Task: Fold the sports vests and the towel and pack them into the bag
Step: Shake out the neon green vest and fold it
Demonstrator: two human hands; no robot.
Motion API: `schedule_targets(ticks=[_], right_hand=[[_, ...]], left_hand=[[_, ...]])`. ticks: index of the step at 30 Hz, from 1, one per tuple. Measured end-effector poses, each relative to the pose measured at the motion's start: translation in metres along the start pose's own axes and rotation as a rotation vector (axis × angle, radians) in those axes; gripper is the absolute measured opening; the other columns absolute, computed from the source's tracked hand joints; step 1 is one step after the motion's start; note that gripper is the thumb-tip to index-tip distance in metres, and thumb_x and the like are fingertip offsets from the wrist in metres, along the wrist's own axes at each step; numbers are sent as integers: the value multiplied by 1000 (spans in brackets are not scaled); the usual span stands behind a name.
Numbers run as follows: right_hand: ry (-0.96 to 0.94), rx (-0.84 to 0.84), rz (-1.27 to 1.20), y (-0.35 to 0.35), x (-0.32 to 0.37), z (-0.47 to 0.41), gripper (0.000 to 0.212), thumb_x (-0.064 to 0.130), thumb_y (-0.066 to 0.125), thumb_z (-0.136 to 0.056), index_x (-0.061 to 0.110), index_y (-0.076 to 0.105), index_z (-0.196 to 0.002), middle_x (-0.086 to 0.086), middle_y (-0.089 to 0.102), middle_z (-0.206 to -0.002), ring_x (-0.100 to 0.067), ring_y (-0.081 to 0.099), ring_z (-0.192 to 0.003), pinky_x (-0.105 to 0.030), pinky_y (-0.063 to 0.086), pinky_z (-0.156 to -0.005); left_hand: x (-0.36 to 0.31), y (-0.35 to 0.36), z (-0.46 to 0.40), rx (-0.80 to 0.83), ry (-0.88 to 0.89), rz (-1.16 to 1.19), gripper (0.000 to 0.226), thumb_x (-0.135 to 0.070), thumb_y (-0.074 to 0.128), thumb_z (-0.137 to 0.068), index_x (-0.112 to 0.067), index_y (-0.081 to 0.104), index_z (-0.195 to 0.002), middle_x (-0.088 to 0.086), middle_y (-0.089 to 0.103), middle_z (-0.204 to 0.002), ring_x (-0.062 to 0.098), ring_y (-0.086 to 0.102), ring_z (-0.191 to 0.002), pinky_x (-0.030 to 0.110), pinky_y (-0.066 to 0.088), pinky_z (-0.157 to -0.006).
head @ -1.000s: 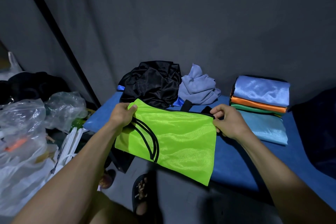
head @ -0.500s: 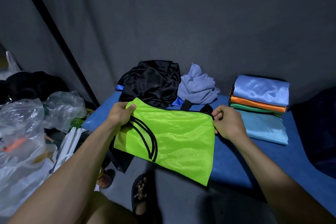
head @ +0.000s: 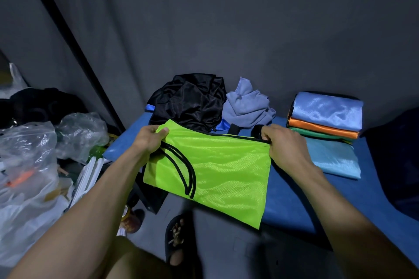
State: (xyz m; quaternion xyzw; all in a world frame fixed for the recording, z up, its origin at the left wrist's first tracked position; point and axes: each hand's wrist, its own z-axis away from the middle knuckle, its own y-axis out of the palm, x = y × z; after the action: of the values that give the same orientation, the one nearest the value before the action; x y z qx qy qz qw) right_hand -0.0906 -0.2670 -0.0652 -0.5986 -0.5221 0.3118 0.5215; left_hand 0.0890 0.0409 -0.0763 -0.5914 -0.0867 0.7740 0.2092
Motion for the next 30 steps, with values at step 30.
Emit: schedule_targets(ticks=[30], right_hand=[[462,112,-659,4,28,68,60,37,65,-94,6,45,-141,-6,72,-74,-25,72,-67,-35,56,-79]], left_hand=[[20,7,130,363,96,-395,53,-59,85,-69,-10,75,-87,-8,57,-63,7,51,-59,19,42,-52]])
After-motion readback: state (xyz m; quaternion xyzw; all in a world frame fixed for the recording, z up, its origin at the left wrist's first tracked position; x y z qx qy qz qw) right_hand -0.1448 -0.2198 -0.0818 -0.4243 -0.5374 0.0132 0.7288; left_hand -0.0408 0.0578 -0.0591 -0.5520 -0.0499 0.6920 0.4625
